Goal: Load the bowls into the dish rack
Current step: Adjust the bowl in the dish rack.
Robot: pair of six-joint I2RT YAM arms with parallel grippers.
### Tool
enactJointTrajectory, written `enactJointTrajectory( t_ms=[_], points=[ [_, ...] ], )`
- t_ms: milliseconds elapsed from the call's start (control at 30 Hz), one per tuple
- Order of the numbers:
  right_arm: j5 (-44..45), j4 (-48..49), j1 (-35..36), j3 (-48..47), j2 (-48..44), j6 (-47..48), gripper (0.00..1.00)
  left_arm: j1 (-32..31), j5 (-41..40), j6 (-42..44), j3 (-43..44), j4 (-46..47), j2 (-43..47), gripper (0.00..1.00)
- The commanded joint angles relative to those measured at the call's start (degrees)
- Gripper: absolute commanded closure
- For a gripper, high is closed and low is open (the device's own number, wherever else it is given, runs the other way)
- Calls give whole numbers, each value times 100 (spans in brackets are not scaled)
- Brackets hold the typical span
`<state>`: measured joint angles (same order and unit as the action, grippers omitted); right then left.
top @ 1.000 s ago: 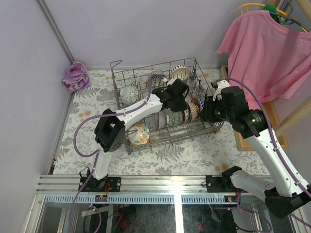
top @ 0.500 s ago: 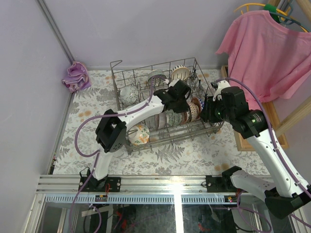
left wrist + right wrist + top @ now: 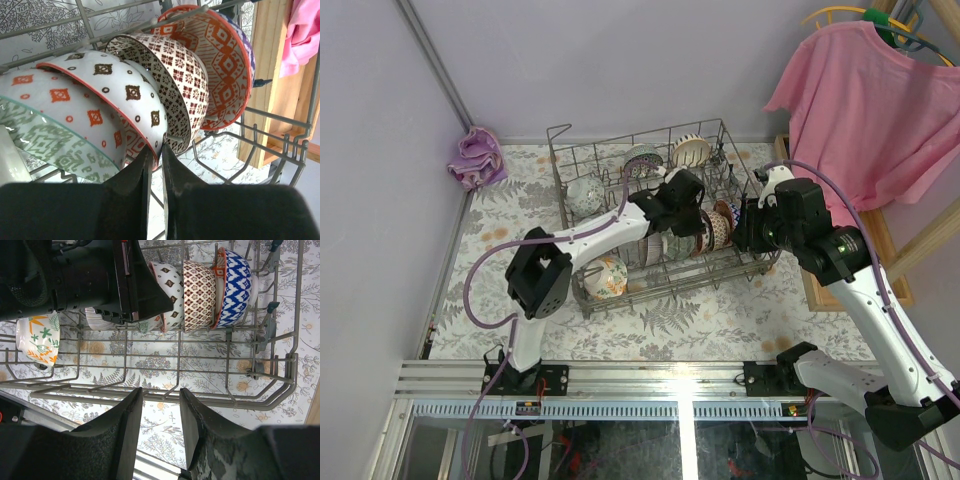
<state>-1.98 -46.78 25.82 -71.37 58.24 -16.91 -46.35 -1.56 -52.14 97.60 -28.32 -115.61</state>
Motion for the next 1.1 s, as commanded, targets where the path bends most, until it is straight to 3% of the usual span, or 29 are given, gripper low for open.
enactJointTrajectory(
  t_ms=[0, 433, 1067],
  points=[
    [86, 183, -28, -49, -9, 80, 57, 29, 292, 416, -224, 548, 445, 100],
    [80, 171, -30, -114, 117, 73, 58, 245, 1362, 695, -1156, 1804, 1003, 100],
    [109, 193, -25, -54, 124, 62, 58, 732, 2468, 638, -1582, 2378, 729, 100]
  ],
)
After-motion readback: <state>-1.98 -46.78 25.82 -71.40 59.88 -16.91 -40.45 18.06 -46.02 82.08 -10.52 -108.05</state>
